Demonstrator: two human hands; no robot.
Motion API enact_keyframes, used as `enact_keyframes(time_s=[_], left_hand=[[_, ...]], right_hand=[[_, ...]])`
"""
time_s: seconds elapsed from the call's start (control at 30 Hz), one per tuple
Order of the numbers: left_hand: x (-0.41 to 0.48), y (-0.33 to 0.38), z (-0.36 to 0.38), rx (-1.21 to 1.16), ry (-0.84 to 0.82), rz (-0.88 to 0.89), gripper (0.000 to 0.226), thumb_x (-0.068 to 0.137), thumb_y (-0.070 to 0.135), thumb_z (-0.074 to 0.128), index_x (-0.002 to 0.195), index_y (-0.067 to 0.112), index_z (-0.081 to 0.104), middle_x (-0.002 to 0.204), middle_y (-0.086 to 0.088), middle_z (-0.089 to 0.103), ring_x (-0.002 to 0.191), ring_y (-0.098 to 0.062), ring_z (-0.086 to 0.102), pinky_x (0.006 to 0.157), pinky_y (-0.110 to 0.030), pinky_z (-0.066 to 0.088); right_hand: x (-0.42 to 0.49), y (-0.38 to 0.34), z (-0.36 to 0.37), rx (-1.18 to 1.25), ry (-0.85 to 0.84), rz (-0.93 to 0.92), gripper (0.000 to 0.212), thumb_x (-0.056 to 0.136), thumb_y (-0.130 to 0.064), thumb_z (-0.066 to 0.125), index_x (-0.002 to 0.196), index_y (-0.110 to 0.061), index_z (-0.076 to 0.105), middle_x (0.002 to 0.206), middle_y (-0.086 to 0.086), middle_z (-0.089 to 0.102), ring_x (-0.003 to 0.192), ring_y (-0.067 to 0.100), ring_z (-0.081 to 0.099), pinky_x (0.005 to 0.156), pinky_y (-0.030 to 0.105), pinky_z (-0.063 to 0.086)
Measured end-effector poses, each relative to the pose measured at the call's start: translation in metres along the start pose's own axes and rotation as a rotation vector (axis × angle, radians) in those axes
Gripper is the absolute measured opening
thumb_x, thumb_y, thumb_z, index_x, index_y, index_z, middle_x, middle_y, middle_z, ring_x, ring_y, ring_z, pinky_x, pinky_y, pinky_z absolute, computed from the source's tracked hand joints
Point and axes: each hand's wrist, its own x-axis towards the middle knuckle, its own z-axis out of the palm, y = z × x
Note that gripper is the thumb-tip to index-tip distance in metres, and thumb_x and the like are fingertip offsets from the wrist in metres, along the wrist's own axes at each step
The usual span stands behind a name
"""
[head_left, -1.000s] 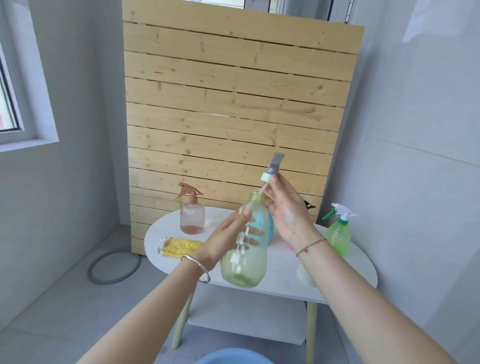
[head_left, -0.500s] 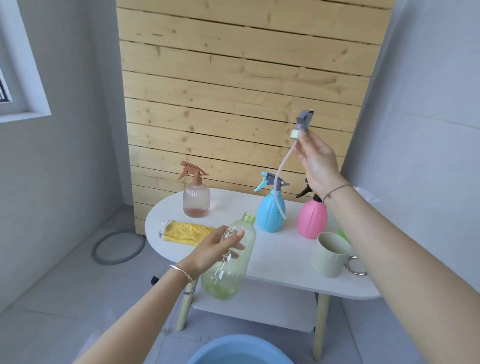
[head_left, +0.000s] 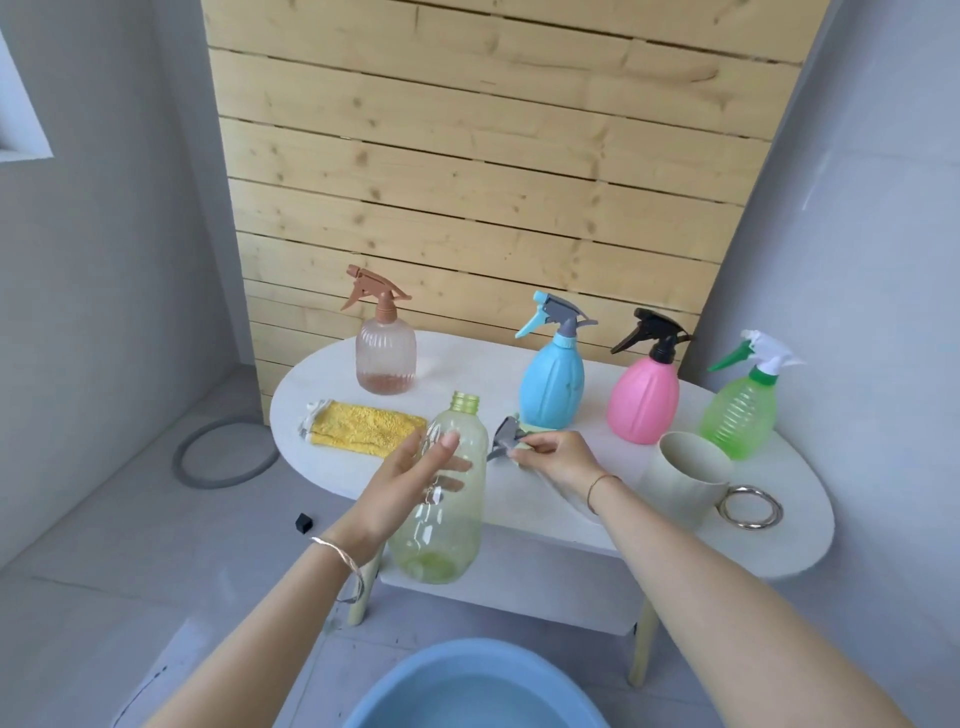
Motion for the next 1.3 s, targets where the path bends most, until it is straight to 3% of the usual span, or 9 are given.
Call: enact_keyframes(time_s=[0.1, 0.23, 0.37, 0.47, 0.6, 0.77, 0.87, 1.07, 1.3], left_hand=[[0.002, -0.004, 0.004, -0.011, 0.002, -0.003, 0.079, 0.062, 0.074, 0.055, 0.121, 0.022, 0.055, 0.102, 0.005, 0.074, 0.091, -0.015, 0.071, 0.091, -0.037, 0.05], [0.004, -0.007, 0.012, -0.009, 0.017, -0.004, 0.081, 0.06, 0.074, 0.059, 0.121, 0.021, 0.056, 0.102, 0.005, 0.074, 0.092, -0.015, 0.071, 0.092, -0.04, 0.05], [0.003, -0.005, 0.022, -0.014, 0.003, -0.004, 0.083, 0.059, 0.074, 0.061, 0.122, 0.019, 0.055, 0.102, 0.007, 0.074, 0.093, -0.012, 0.071, 0.086, -0.031, 0.05], [0.002, -0.002, 0.034, -0.006, -0.016, -0.002, 0.077, 0.059, 0.073, 0.061, 0.116, 0.022, 0.058, 0.102, 0.008, 0.074, 0.092, -0.011, 0.07, 0.085, -0.03, 0.05], [-0.002, 0.003, 0.059, -0.006, -0.061, 0.023, 0.067, 0.062, 0.071, 0.061, 0.112, 0.026, 0.06, 0.106, 0.002, 0.072, 0.092, -0.01, 0.07, 0.081, -0.024, 0.049], [-0.014, 0.007, 0.087, 0.006, -0.08, 0.035, 0.063, 0.061, 0.074, 0.06, 0.11, 0.034, 0.059, 0.113, -0.001, 0.068, 0.1, -0.015, 0.067, 0.084, -0.024, 0.048], [-0.026, 0.009, 0.093, -0.01, -0.049, 0.042, 0.059, 0.065, 0.074, 0.063, 0.107, 0.033, 0.061, 0.113, -0.008, 0.067, 0.104, -0.022, 0.065, 0.09, -0.029, 0.049], [-0.067, 0.006, 0.091, -0.018, 0.0, 0.015, 0.049, 0.072, 0.055, 0.069, 0.113, 0.03, 0.059, 0.112, 0.007, 0.067, 0.107, -0.011, 0.064, 0.091, -0.024, 0.048], [-0.123, -0.018, 0.084, 0.036, 0.059, -0.04, 0.026, 0.085, 0.031, 0.072, 0.108, 0.029, 0.059, 0.101, 0.011, 0.066, 0.09, 0.004, 0.061, 0.064, -0.004, 0.044]], right_hand=[[0.006, 0.01, -0.001, -0.011, 0.039, 0.001, 0.031, 0.072, -0.017, 0.082, 0.096, -0.002, 0.073, 0.094, 0.006, 0.071, 0.081, 0.012, 0.062, 0.087, 0.026, 0.052], [0.001, 0.003, -0.009, -0.095, 0.05, -0.042, 0.027, 0.076, -0.029, 0.078, 0.096, -0.012, 0.071, 0.089, -0.005, 0.068, 0.078, 0.002, 0.059, 0.07, 0.006, 0.041], [-0.017, -0.015, -0.043, -0.13, 0.16, -0.189, 0.022, 0.082, -0.034, 0.071, 0.095, -0.017, 0.072, 0.095, -0.006, 0.069, 0.089, 0.01, 0.057, 0.072, 0.01, 0.04], [-0.046, -0.029, -0.087, -0.039, 0.389, -0.297, 0.014, 0.083, -0.03, 0.071, 0.087, -0.017, 0.071, 0.087, -0.008, 0.068, 0.087, 0.008, 0.058, 0.078, 0.013, 0.042], [-0.072, -0.003, -0.154, -0.04, 0.692, -0.228, 0.015, 0.091, -0.027, 0.06, 0.097, -0.014, 0.066, 0.102, -0.003, 0.065, 0.103, 0.016, 0.057, 0.09, 0.029, 0.042], [-0.088, 0.064, -0.172, -0.059, 0.537, 0.119, 0.029, 0.099, -0.031, 0.045, 0.105, -0.007, 0.06, 0.108, 0.01, 0.061, 0.097, 0.022, 0.051, 0.081, 0.028, 0.035], [-0.104, 0.079, -0.164, 0.063, 0.595, 0.102, 0.03, 0.1, -0.027, 0.043, 0.098, -0.002, 0.06, 0.1, 0.009, 0.061, 0.092, 0.019, 0.051, 0.071, 0.026, 0.037], [-0.148, 0.081, -0.163, 0.152, 0.669, 0.07, 0.032, 0.101, -0.026, 0.042, 0.073, -0.01, 0.045, 0.072, 0.003, 0.046, 0.079, 0.02, 0.042, 0.06, 0.025, 0.032], [-0.228, 0.038, -0.153, 0.292, 0.607, -0.068, 0.029, 0.097, -0.025, 0.053, 0.07, -0.011, 0.054, 0.068, 0.0, 0.054, 0.059, -0.001, 0.051, 0.055, 0.001, 0.038]])
